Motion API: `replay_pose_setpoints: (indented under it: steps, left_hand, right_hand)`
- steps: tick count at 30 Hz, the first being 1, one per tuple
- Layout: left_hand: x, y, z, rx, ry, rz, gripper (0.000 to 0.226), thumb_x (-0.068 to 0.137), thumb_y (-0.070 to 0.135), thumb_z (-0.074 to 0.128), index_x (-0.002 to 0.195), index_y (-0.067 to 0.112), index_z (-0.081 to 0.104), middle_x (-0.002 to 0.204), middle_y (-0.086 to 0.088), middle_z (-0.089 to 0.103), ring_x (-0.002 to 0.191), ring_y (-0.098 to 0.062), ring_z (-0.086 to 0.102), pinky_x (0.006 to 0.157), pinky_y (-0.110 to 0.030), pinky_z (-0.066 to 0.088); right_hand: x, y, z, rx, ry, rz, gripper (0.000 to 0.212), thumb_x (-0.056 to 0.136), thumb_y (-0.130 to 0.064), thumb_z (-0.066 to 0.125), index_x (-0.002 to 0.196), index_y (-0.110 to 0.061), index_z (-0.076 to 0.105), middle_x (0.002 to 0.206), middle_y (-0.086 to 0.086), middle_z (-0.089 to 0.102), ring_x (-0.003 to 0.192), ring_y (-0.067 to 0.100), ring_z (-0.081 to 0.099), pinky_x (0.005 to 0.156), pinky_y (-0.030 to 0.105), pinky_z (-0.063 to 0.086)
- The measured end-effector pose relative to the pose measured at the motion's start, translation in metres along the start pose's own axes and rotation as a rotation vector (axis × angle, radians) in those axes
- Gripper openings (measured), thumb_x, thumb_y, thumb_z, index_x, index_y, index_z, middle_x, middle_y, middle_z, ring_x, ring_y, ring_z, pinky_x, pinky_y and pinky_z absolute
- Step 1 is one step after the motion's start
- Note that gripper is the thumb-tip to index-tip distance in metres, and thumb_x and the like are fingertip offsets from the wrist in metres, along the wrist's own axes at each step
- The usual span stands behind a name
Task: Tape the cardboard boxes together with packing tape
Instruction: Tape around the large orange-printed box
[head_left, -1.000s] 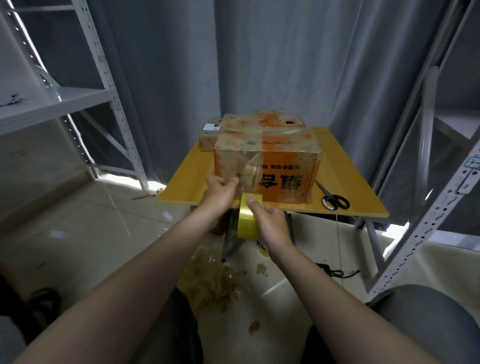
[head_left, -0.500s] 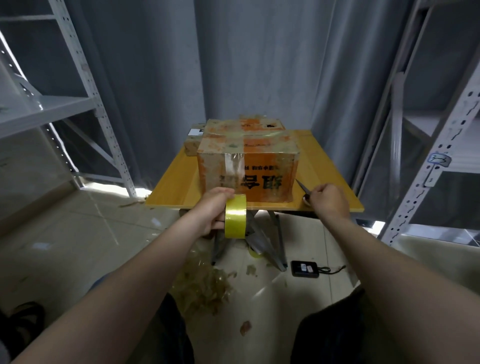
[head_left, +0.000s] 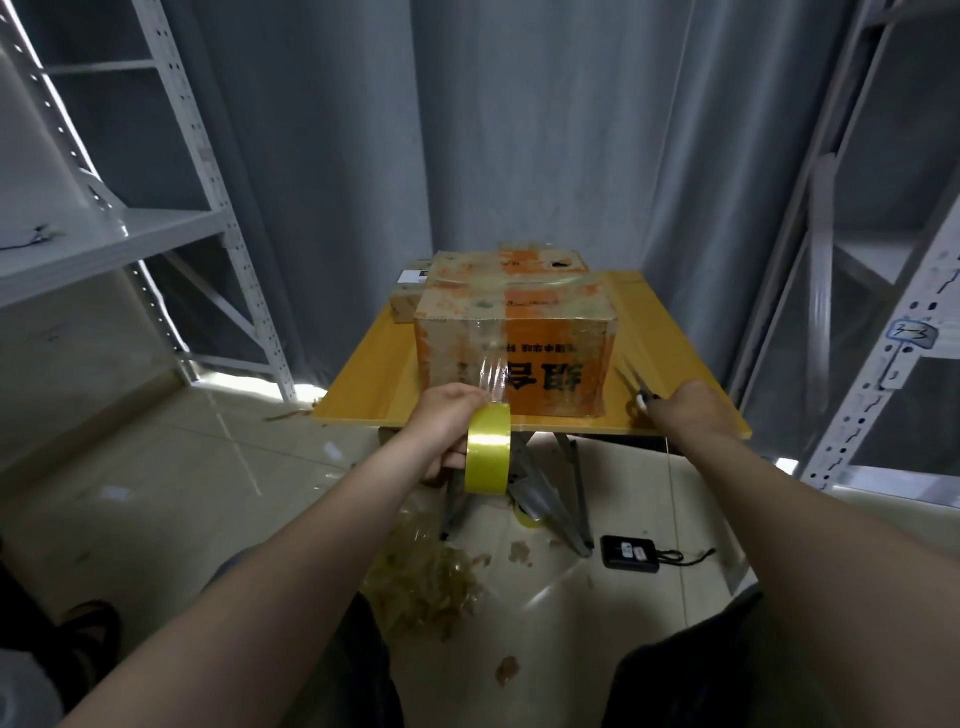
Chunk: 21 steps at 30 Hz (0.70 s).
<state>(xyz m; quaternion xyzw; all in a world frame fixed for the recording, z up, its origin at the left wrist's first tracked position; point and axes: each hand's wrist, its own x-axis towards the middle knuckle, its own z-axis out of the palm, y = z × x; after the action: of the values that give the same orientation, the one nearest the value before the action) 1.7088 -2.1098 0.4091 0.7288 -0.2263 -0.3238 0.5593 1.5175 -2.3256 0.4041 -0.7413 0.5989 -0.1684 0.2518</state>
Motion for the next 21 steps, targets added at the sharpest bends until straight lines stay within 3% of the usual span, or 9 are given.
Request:
replay_pose_setpoints:
  steps: [2,4,6,8,10,13,16,18,21]
  left_hand:
    - [0.000,0.000,0.001,-0.005,0.012,0.007,0.012,0.101,0.031,0.065,0.108,0.021,0.070,0.086,-0.003,0.071,0.067,-0.019,0.069,0.048,-0.028,0.055]
    - [-0.001,0.000,0.002,-0.019,0.026,-0.001,0.012,0.101,0.029,0.065,0.109,0.022,0.071,0.091,-0.004,0.071,0.073,-0.021,0.069,0.048,-0.026,0.054]
    - [-0.001,0.000,0.003,-0.040,0.034,-0.015,0.014,0.102,0.028,0.064,0.112,0.022,0.071,0.090,-0.004,0.071,0.072,-0.021,0.069,0.047,-0.026,0.053]
    - [-0.001,-0.002,0.003,-0.057,0.046,-0.014,0.012,0.102,0.029,0.064,0.110,0.023,0.071,0.086,-0.004,0.072,0.066,-0.020,0.070,0.046,-0.026,0.053]
    - [-0.001,-0.004,0.002,-0.080,0.055,-0.003,0.009,0.102,0.030,0.065,0.105,0.024,0.072,0.080,-0.003,0.073,0.058,-0.017,0.071,0.045,-0.026,0.052]
    - [0.000,-0.004,-0.001,-0.081,0.065,0.007,0.012,0.099,0.032,0.069,0.103,0.023,0.075,0.079,-0.002,0.074,0.060,-0.017,0.071,0.046,-0.027,0.053]
    - [0.001,-0.003,-0.001,-0.075,0.068,0.004,0.015,0.098,0.035,0.069,0.095,0.023,0.077,0.063,0.005,0.072,0.049,-0.012,0.068,0.043,-0.026,0.051]
    - [0.001,-0.003,-0.002,-0.071,0.078,0.001,0.017,0.098,0.036,0.068,0.093,0.023,0.078,0.060,0.007,0.070,0.048,-0.012,0.066,0.044,-0.026,0.050]
    - [0.003,-0.004,-0.003,-0.084,0.082,0.003,0.018,0.098,0.036,0.068,0.091,0.023,0.078,0.061,0.006,0.069,0.049,-0.011,0.064,0.046,-0.025,0.049]
  right_hand:
    - [0.002,-0.004,0.003,0.340,0.047,-0.005,0.042,0.101,-0.033,0.062,0.068,-0.007,0.057,0.080,0.015,0.062,0.073,0.033,0.057,0.064,0.036,0.043]
    - [-0.001,-0.012,0.003,0.763,0.070,-0.060,0.028,0.104,-0.024,0.054,0.086,-0.009,0.069,0.088,0.005,0.074,0.057,0.028,0.062,0.059,0.032,0.053]
    - [-0.010,-0.019,0.001,1.065,0.070,-0.191,0.015,0.103,-0.023,0.060,0.107,-0.011,0.069,0.091,0.000,0.078,0.043,0.019,0.061,0.049,0.028,0.056]
    - [-0.018,-0.024,0.001,1.206,0.025,-0.342,0.013,0.096,-0.022,0.071,0.107,-0.016,0.067,0.087,0.004,0.076,0.042,0.021,0.061,0.045,0.033,0.057]
    - [-0.024,-0.026,0.002,1.155,-0.100,-0.460,0.017,0.088,-0.020,0.078,0.102,-0.020,0.067,0.093,0.006,0.077,0.051,0.025,0.068,0.044,0.035,0.058]
    - [-0.032,-0.031,0.001,0.916,-0.449,-0.562,0.032,0.082,-0.021,0.085,0.107,-0.017,0.065,0.097,0.000,0.077,0.085,0.026,0.076,0.051,0.039,0.063]
    - [-0.037,-0.039,-0.006,0.729,-0.697,-0.501,0.059,0.069,-0.033,0.096,0.113,-0.017,0.061,0.086,-0.012,0.068,0.078,0.011,0.072,0.059,0.043,0.065]
    - [-0.037,-0.045,-0.016,0.647,-0.807,-0.452,0.070,0.063,-0.038,0.098,0.117,-0.016,0.059,0.091,-0.006,0.063,0.075,0.010,0.068,0.060,0.042,0.064]
    - [-0.039,-0.052,-0.031,0.372,-0.842,-0.441,0.064,0.072,-0.031,0.096,0.119,-0.013,0.057,0.104,0.003,0.057,0.083,0.018,0.066,0.066,0.042,0.065]
